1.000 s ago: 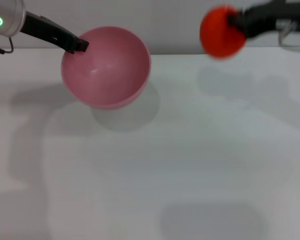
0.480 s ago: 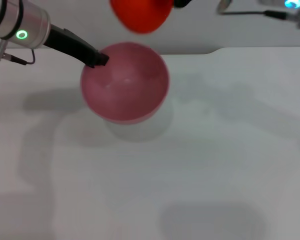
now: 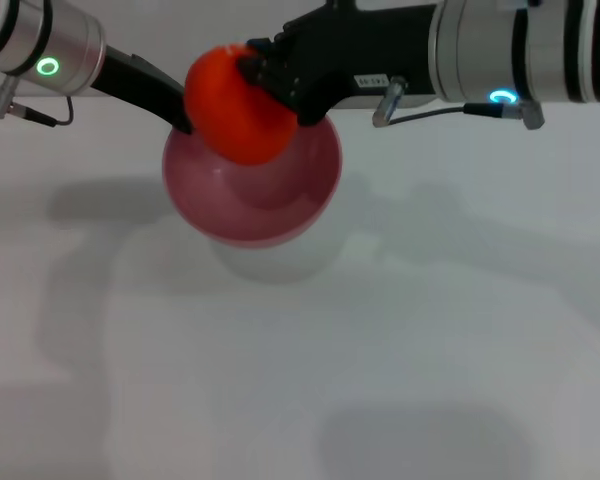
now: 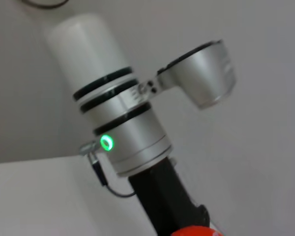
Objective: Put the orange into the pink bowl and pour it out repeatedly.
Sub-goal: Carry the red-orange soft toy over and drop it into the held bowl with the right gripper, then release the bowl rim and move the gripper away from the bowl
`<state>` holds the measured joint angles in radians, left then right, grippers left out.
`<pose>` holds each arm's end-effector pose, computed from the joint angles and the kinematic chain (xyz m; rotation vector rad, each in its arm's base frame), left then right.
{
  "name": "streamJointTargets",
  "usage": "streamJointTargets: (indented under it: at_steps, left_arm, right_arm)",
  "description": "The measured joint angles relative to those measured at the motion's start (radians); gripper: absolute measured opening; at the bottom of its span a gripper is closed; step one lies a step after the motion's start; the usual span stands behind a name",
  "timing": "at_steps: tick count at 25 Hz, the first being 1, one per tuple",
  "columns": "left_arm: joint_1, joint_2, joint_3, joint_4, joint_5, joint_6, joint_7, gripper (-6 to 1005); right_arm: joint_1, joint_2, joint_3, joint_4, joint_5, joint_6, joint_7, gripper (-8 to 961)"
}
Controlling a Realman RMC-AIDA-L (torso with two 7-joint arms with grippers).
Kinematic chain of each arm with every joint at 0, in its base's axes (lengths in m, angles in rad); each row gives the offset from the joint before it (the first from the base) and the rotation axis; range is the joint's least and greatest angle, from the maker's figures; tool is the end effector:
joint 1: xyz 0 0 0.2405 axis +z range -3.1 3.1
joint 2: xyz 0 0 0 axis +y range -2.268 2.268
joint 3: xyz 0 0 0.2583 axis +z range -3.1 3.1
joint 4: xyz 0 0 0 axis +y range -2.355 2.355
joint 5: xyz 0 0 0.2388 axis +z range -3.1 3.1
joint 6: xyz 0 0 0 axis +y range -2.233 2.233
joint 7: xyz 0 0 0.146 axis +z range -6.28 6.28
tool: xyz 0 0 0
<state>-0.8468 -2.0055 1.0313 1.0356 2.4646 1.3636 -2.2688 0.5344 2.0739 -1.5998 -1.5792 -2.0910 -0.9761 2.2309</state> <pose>-0.1521 0.4674 0.0453 -2.5770 -0.7548 0.0841 0.0287 0.3864 -0.0118 -2.6264 0.1302 0.4248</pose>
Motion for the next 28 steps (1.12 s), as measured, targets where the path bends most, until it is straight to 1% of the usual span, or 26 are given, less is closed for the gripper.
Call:
streamJointTargets:
  at_steps: [5, 8, 12, 14, 17, 19, 21, 22, 24, 28]
  left_arm:
    - [-0.001, 0.001, 0.0, 0.001, 0.002, 0.0, 0.0, 46]
    - [-0.001, 0.002, -0.001, 0.001, 0.001, 0.0, 0.0, 46]
    - [-0.001, 0.001, -0.001, -0.001, 0.001, 0.0, 0.0, 46]
    - [0.003, -0.004, 0.0, -0.003, 0.001, -0.001, 0.007, 46]
    - [0.004, -0.006, 0.0, -0.004, 0.001, -0.001, 0.007, 46]
    - [0.006, -0.013, 0.002, -0.004, -0.001, -0.009, 0.008, 46]
    - [0.008, -0.017, 0.002, -0.004, -0.002, -0.019, 0.009, 46]
    - [0.011, -0.028, -0.003, -0.006, -0.006, -0.04, 0.009, 46]
    - [0.013, -0.041, -0.005, -0.015, -0.008, -0.061, 0.009, 46]
    - [0.012, -0.048, 0.001, -0.039, -0.024, -0.098, 0.009, 46]
  right_arm:
    - [-0.006, 0.0, 0.0, 0.001, -0.001, 0.005, -0.002, 138]
    - [-0.007, 0.0, 0.001, 0.001, -0.001, 0.008, -0.003, 335]
    - [-0.018, 0.0, 0.004, 0.001, -0.001, 0.018, -0.012, 420]
    - [-0.036, 0.001, 0.005, -0.006, -0.001, 0.038, -0.021, 463]
    - [-0.083, 0.001, 0.016, -0.032, -0.001, 0.073, -0.048, 527]
    - [-0.122, 0.004, 0.03, -0.05, 0.0, 0.112, -0.068, 570]
    - [-0.16, 0.008, 0.053, -0.059, 0.005, 0.156, -0.085, 578]
    - [-0.174, 0.009, 0.064, -0.06, 0.007, 0.176, -0.089, 583]
    - [-0.197, 0.01, 0.086, -0.049, 0.008, 0.223, -0.094, 591]
    - [-0.228, 0.01, 0.106, 0.003, 0.01, 0.334, -0.106, 589]
